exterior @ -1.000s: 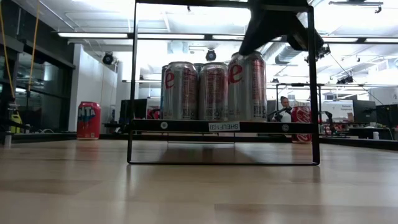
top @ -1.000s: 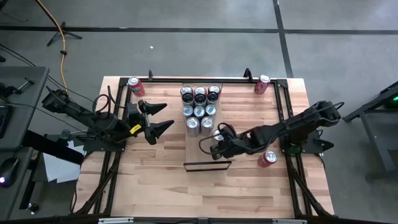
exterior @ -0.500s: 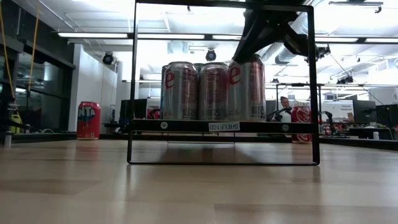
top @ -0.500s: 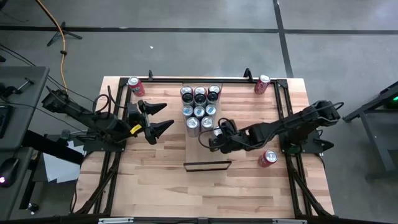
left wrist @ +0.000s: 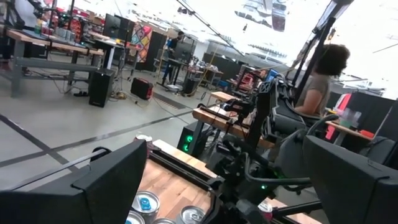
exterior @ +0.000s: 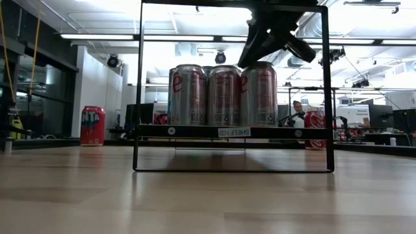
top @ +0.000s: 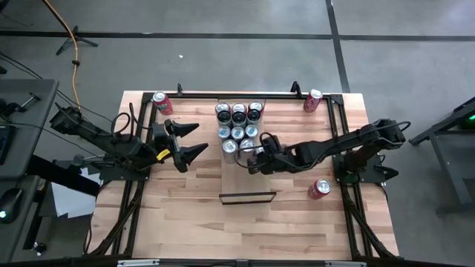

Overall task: Place canned beverage on shelf
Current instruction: Put the silver soda can on the shelf aligned with the other silver soda can

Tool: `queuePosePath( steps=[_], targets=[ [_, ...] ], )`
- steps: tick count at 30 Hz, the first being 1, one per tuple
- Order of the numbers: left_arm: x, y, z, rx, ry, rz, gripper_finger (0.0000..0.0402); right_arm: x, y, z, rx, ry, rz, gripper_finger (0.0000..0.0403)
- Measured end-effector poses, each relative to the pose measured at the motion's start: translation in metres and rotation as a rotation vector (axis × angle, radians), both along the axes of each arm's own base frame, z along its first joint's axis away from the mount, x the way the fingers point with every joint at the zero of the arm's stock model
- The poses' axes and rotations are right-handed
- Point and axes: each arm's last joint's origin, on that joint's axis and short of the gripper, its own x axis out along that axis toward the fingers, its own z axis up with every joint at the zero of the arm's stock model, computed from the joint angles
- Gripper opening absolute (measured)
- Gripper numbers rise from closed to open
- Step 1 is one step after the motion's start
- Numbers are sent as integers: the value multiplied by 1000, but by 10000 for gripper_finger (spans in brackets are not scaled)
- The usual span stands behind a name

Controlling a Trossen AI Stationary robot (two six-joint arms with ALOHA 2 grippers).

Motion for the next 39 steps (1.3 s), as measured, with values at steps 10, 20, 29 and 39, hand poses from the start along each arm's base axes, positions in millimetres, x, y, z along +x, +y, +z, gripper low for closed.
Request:
queuePosePath(
  steps=[10,20,29,39],
  targets=[
    [0,0,0,30,15,9,378,-15,14,35,-206,-16,407,0],
    [0,0,0,30,18,21,378,-54,36,13,-234,354,458,0],
    [0,1,0,25,19,40,378,-30,22,-6,-218,385,476,0],
    [0,1,0,8,10,37,378,-22,5,-8,-249,421,537,0]
  ],
)
